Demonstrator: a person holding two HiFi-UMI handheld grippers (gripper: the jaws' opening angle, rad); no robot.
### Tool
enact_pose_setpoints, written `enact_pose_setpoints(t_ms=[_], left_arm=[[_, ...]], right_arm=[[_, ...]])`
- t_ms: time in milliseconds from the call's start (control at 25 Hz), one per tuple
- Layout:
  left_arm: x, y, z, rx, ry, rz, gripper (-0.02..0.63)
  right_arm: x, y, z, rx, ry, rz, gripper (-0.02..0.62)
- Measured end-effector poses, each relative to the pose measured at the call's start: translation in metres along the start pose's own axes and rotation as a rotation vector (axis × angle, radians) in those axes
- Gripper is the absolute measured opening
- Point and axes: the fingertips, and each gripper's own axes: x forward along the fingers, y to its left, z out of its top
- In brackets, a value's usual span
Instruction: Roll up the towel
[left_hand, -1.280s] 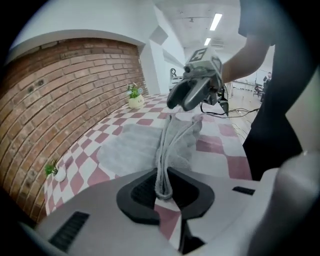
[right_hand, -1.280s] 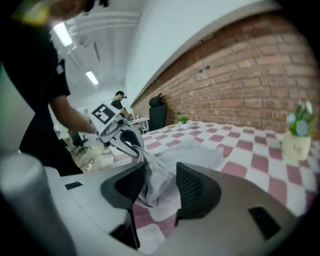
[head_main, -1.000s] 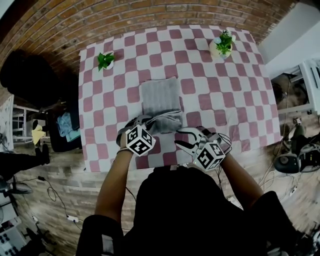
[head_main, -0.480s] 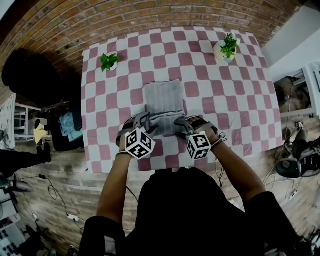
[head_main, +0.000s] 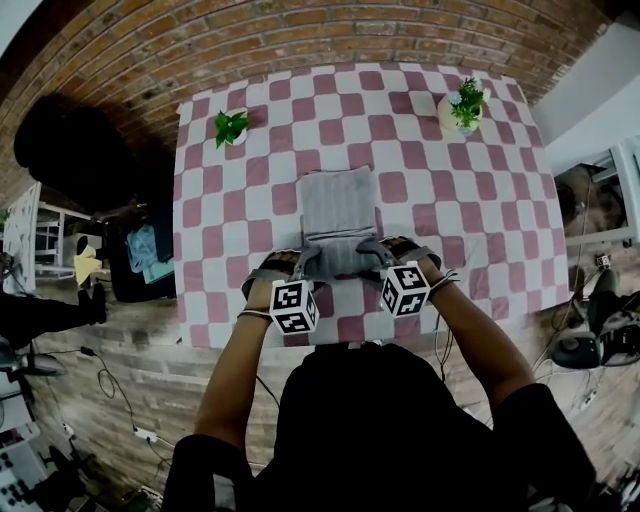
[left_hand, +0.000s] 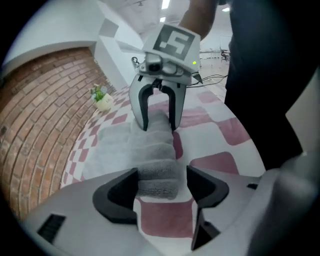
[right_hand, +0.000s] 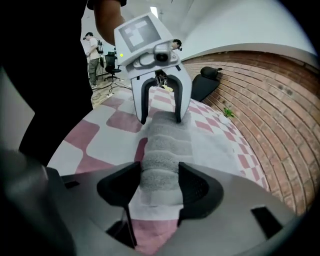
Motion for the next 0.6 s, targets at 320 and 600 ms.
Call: enact_pose_setpoints(t_ms=[320, 600], left_arm=[[0.013, 0.002, -0.014, 0.041, 0.033, -0.104, 0.217], [0.005, -0.001, -0.01, -0.061, -0.004, -0.146, 0.118]], right_arm=[[-0.002, -0.004, -0.004, 0.019, -0.045, 0.021, 0.238], [-0.005, 0.0, -0.003, 0.131, -0.086, 0.048, 0.163]])
